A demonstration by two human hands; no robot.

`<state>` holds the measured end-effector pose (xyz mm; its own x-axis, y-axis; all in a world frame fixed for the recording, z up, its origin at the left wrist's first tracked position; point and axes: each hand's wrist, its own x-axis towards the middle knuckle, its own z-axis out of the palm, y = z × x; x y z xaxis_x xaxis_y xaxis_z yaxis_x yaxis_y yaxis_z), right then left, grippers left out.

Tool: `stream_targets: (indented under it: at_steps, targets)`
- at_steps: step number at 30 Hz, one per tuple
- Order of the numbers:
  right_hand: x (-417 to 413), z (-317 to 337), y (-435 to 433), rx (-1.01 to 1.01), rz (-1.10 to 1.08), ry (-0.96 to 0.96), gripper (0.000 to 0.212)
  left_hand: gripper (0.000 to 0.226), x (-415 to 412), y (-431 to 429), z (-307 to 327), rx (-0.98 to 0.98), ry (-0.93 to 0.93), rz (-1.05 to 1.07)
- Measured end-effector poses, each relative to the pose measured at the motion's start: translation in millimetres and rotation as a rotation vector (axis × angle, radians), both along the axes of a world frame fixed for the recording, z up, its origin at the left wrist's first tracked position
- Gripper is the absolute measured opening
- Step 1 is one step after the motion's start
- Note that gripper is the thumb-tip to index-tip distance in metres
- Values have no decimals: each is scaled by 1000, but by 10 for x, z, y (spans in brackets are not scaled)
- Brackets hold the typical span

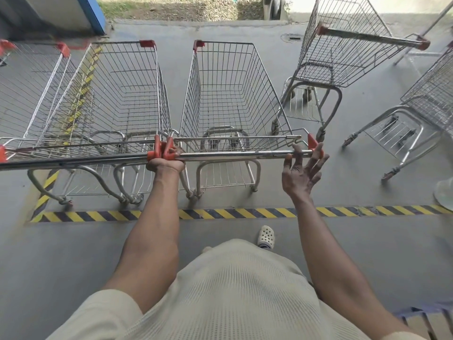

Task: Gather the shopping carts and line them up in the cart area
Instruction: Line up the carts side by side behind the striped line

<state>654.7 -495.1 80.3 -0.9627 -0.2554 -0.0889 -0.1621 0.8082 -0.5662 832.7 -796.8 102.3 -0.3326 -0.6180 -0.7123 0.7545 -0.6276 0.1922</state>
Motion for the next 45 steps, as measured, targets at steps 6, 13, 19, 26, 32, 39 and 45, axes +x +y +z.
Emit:
stream_targets:
  at_steps: [6, 13, 19, 26, 32, 39, 45]
  targets:
    - [-2, -23, 21, -22, 2, 6, 36, 50, -21, -88, -94, 5, -18, -2]
    - [5, -1, 20, -18, -6, 20, 35, 50, -49, -111, -116, -8, -18, -2]
    - [24, 0, 31, -23, -12, 31, 34, 53, -48, -115, -94, 2, -12, 3]
    - [17, -9, 39, 0, -4, 40, 35, 64, -46, -80, -70, 28, 37, 50]
    - [32, -17, 69, 14, -8, 69, 36, 63, -66, -83, -83, 22, 79, 58]
    - [117, -61, 107, 4, -11, 87, 36, 60, -56, -109, -74, 32, 86, 52]
    - [145, -87, 142, 0, -6, 107, 37, 60, -46, -126, -109, 13, 68, 38]
